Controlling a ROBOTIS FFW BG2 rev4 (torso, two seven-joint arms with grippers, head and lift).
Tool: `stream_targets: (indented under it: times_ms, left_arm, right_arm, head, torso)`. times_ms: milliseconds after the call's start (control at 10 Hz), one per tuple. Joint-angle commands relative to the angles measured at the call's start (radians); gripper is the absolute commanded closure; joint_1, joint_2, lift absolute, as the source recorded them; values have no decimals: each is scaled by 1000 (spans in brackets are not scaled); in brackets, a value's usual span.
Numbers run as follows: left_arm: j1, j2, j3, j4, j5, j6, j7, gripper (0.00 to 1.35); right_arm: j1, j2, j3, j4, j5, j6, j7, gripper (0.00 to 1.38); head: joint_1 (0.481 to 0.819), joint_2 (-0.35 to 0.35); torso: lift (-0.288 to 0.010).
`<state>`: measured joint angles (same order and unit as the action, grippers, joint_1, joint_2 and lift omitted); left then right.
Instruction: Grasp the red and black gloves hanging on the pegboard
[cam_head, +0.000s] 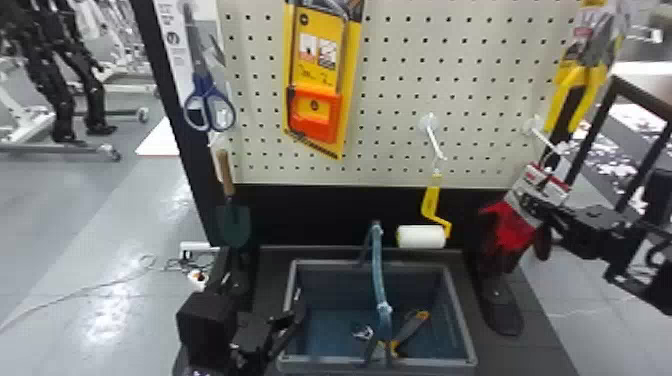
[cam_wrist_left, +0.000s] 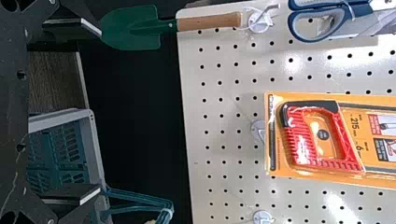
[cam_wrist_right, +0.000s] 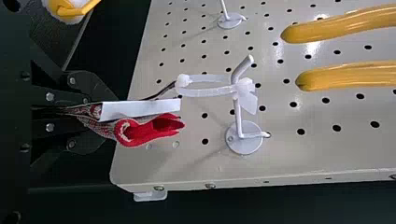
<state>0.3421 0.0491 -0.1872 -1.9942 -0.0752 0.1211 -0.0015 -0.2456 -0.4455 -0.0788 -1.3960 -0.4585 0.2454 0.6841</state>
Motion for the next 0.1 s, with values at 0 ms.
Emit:
stream_targets:
  times_ms: [0]
  left_arm:
    - [0, 0, 0, 0, 0, 0, 0, 139]
  right_arm:
    - [0, 1, 1, 0, -2, 0, 0, 1289]
  head:
    - [549, 0]
  torso:
    - [-100]
